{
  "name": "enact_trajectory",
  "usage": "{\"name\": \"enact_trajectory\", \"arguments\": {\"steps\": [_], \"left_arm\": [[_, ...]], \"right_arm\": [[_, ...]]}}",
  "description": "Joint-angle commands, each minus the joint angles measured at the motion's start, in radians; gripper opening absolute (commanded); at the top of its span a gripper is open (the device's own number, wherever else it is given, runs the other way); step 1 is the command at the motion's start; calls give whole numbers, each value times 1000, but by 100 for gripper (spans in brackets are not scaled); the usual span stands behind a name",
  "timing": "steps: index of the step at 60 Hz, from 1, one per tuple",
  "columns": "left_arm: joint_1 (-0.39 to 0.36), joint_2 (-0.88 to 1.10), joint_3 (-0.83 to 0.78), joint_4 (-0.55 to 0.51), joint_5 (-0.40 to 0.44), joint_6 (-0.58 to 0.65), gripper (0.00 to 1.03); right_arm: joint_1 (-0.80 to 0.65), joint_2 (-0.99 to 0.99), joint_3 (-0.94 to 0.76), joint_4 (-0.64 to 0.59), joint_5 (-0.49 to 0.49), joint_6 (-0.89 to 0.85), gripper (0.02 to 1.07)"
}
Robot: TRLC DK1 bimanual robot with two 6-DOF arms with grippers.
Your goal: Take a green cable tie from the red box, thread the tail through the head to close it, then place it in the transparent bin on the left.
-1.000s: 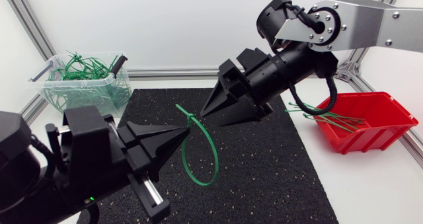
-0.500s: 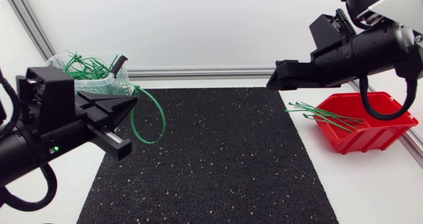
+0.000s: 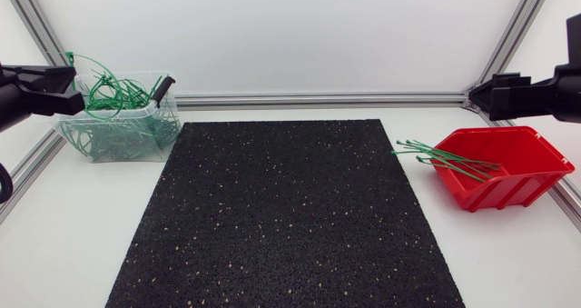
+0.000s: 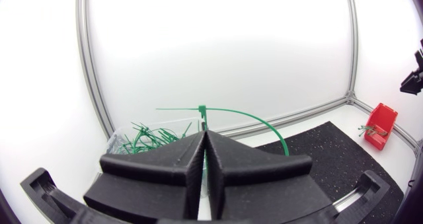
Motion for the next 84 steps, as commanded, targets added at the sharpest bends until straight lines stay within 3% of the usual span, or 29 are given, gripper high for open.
{"name": "enact_trajectory", "arguments": {"steps": [1,15,23,37,48,51,52,53,54,56,77,84], "left_arm": [[29,40,35,56,17,13,4],[87,244,93,316,-17,-8,4],[101,398,210,385,-55,-8,4],[124,703,506,308,-104,15,5],[117,826,583,274,-132,65,23],[112,861,595,268,-147,81,47],[109,873,603,257,-152,85,60],[109,878,607,253,-153,87,65],[107,895,621,225,-160,92,92],[103,898,618,214,-160,92,101],[87,686,451,179,-160,124,100],[91,550,313,155,-158,116,100]], "right_arm": [[-33,-70,-49,19,-12,-48,102],[-124,-202,-110,16,-79,-77,102],[-127,-268,-139,14,-79,-84,102],[-133,-339,-185,14,-79,-96,102],[-135,-354,-202,14,-79,-99,102],[-136,-356,-208,14,-79,-99,102],[-136,-356,-208,14,-79,-99,102],[-136,-356,-210,14,-79,-99,102],[-136,-357,-210,13,-79,-99,102],[-135,-357,-210,13,-79,-99,102],[-135,-371,-220,20,-81,-103,102],[-136,-422,-273,53,-81,-107,102]]}}
